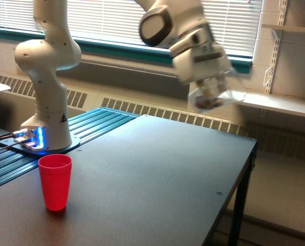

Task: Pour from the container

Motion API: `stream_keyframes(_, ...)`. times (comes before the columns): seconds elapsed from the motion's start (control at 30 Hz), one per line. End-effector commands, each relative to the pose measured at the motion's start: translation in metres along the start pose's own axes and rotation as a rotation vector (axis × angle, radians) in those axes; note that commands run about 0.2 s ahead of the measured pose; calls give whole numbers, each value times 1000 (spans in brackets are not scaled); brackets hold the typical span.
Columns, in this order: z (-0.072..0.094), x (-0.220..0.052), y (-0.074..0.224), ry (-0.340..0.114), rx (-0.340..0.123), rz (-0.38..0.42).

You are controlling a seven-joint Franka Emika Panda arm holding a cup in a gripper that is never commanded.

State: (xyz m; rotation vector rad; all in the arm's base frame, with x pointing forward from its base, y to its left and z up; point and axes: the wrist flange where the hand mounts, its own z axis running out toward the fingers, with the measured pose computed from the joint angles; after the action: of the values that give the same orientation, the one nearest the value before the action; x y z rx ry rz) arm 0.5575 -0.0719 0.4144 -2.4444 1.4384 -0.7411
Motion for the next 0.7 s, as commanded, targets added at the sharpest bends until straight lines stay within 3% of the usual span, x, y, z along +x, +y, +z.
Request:
stream_keyframes(0.03, -26, -1, 35, 7, -10, 147)
stream_keyframes(0.3, -56, -11, 71, 12, -59, 186)
stream_keyframes(0.43, -60, -19, 90, -13, -101, 239)
stream_keyframes(0.53, -68, -23, 102, -29, -96, 298)
stream_keyframes(0.7, -76, -34, 125, -55, -128, 353)
